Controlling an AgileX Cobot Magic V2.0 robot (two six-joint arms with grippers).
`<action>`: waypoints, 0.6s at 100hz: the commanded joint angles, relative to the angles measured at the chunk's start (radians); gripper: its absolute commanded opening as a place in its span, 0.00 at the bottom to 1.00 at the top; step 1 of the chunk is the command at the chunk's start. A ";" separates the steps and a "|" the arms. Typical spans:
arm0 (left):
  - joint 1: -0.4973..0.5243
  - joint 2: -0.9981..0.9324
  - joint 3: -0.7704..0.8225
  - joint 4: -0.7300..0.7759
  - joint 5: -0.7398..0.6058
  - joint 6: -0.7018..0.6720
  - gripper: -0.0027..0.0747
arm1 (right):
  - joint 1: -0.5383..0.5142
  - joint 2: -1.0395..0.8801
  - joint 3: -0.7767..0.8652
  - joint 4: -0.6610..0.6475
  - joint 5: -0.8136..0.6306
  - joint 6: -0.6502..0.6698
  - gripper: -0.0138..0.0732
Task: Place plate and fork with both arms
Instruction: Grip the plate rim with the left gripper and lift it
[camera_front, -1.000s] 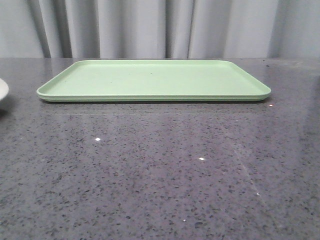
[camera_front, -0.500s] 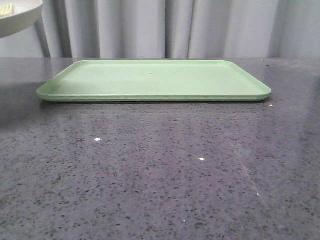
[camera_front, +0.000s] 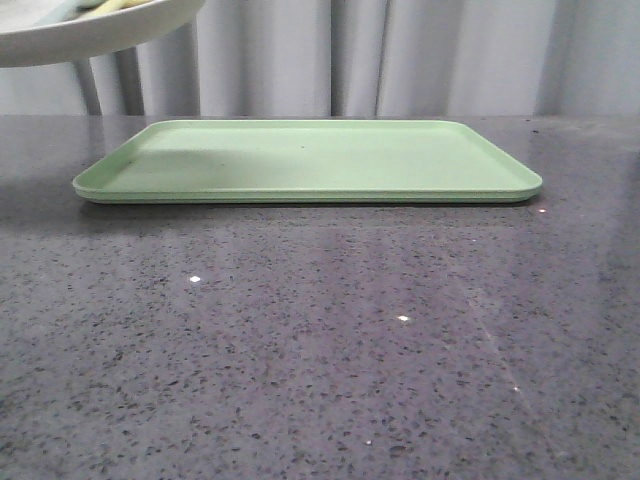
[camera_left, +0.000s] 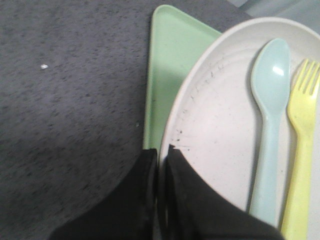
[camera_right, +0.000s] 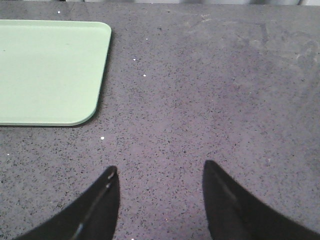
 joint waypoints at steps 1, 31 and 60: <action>-0.088 0.022 -0.091 -0.036 -0.083 -0.064 0.01 | -0.001 0.011 -0.036 -0.001 -0.073 -0.007 0.61; -0.331 0.223 -0.282 0.198 -0.200 -0.317 0.01 | -0.001 0.011 -0.036 0.000 -0.073 -0.007 0.61; -0.452 0.379 -0.357 0.276 -0.305 -0.482 0.01 | -0.001 0.011 -0.036 0.000 -0.072 -0.007 0.61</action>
